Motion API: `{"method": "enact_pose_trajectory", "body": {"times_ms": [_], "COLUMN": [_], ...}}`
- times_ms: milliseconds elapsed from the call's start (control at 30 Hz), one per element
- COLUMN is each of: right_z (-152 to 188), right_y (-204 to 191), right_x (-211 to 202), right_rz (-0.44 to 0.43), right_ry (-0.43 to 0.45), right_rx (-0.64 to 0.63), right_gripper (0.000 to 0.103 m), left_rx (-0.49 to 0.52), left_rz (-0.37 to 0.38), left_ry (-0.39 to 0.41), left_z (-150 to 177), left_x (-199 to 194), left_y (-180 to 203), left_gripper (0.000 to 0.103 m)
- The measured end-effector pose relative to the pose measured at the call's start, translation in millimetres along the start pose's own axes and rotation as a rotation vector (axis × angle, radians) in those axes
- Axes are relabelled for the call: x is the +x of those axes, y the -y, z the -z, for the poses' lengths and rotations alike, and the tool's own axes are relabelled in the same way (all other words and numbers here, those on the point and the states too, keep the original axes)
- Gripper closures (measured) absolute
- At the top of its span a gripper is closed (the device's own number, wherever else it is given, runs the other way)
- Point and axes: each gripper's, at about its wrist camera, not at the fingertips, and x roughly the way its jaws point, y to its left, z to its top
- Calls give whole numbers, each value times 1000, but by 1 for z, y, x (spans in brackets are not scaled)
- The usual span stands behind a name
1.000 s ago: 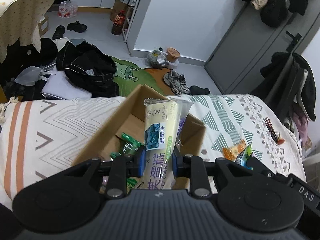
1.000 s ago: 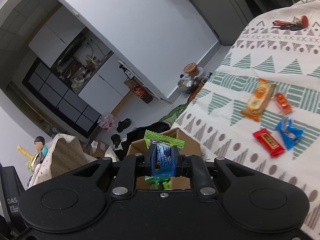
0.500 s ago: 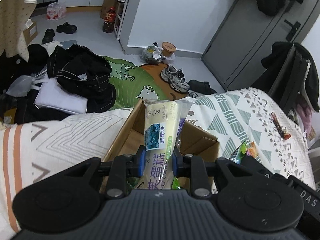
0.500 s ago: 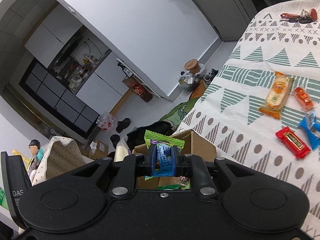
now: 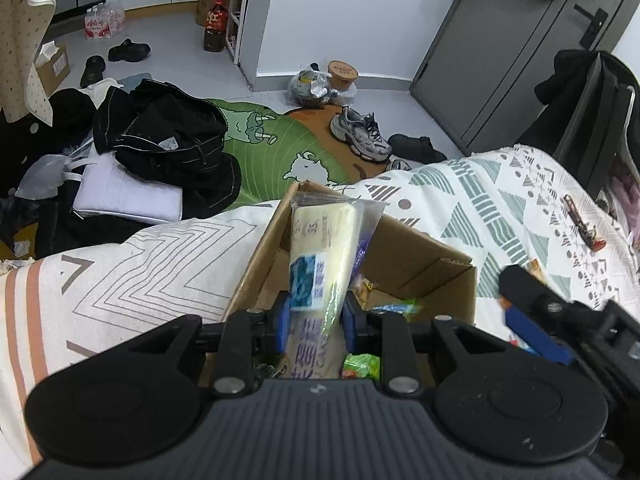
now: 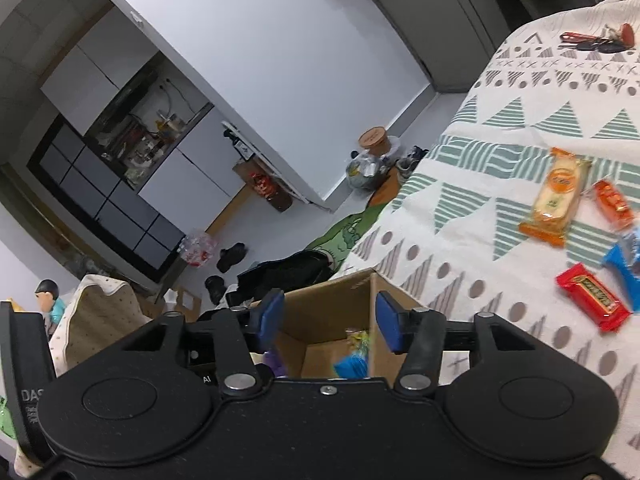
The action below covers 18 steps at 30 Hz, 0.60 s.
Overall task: Organize snacks
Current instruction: 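Carry cake pack and blue candy into the box and open both tools, then grasp red candy bar with left tool while right tool grasps blue candy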
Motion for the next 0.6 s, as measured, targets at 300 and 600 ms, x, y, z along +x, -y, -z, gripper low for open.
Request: {"method": "enact_pose_trajectory", "body": {"times_ms": [300,600], "right_z": [-7,-20], "right_y": [16,39], "right_x": [-27,-61], "right_rz": [50,79], "right_ry": [19,45], "right_rx": [29,53], "right_gripper": [28,0], "left_rx": [4,2], "left_rz": [-78,-81], "left_ry": [27,63], "left_z": [2,15], "left_x": [-14,-39], "left_y": [11,30], "left_gripper": [58,30]}}
